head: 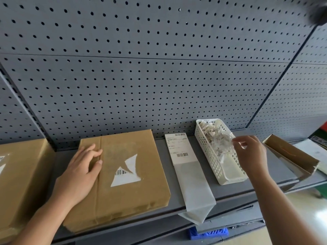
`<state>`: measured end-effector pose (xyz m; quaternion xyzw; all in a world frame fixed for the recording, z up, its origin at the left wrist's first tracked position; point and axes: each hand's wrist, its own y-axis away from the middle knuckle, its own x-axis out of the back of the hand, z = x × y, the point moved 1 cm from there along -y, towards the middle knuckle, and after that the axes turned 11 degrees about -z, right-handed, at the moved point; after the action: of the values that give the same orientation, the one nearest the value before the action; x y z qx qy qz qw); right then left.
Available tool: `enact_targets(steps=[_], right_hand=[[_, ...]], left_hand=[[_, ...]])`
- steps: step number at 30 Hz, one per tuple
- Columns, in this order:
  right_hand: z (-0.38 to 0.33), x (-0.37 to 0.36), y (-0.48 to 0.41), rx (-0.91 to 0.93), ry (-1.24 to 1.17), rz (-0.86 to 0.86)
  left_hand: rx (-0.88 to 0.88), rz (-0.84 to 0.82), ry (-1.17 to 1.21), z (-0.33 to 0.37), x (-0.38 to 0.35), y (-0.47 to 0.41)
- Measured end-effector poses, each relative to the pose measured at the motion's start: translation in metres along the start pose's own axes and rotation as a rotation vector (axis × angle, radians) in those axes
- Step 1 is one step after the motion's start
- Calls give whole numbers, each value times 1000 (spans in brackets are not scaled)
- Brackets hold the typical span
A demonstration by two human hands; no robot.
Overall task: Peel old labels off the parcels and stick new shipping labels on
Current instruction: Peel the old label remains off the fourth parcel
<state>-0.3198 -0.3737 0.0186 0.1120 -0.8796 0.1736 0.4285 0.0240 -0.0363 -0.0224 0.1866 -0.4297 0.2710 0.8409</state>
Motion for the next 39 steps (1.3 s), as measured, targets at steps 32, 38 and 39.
enact_targets(steps=[32,38,39], right_hand=[[-84,-29,24,334,-80,-29],[-111,-45,32,413,-67,-89],[-115,-48,33,431,-72,-97]], left_hand=[[17,-12,-33,-6,-2,-4],[35,-18,-33,-5,-2,-2],[37,-19,-29,-4,-2,-2]])
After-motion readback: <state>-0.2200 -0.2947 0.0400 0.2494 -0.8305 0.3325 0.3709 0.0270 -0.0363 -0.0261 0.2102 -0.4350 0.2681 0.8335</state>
